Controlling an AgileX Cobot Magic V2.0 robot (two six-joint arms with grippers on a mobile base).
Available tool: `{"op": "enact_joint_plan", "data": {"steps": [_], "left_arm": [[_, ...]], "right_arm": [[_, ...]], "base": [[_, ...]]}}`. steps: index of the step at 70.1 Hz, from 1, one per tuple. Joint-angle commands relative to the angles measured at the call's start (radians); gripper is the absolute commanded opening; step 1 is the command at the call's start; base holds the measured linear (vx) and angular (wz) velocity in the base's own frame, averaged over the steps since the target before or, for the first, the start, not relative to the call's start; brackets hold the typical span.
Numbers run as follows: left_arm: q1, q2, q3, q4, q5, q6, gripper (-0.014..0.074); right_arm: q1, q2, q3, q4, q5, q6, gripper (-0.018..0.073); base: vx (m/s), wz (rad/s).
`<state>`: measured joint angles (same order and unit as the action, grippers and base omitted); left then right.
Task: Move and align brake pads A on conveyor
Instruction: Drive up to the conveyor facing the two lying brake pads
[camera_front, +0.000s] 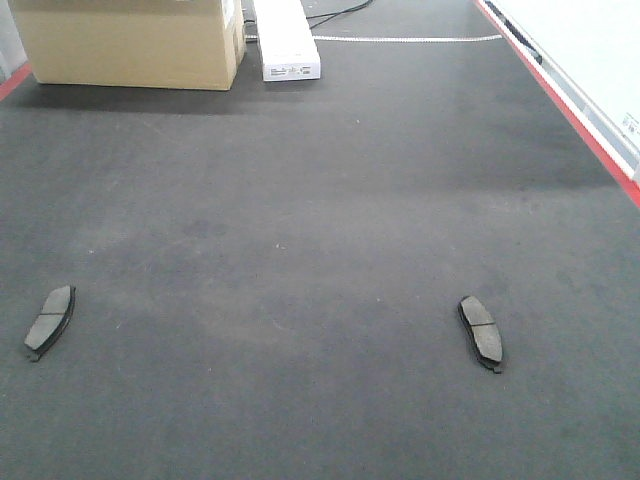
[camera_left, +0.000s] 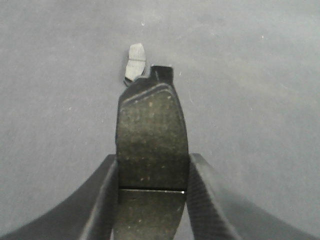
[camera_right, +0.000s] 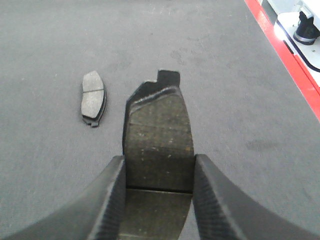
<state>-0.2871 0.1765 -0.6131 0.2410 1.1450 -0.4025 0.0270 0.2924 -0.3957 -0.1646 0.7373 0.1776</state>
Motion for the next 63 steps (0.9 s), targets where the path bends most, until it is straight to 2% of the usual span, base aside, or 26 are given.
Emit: {"op": "enact_joint_plan", "data": {"steps": [1, 55, 63], "left_arm": [[0.0, 0.015, -0.029, 0.019, -0.087, 0.002, -0.0006], [0.0, 0.015, -0.029, 0.019, -0.09, 0.002, -0.0006], [0.0, 0.015, -0.029, 0.044, -0.107, -0.004, -0.0006]], "right_arm": [[-0.004, 0.014, -0.028, -0.018, -0.091, -0.008, -0.0007], [-0.004, 0.014, -0.028, -0.018, -0.091, -0.008, -0.0007], [-0.004, 0.014, -0.028, -0.018, -0.091, -0.008, -0.0007]], "base": [[0.09, -0.01], [0.03, 0.0], [0.0, 0.0]]}}
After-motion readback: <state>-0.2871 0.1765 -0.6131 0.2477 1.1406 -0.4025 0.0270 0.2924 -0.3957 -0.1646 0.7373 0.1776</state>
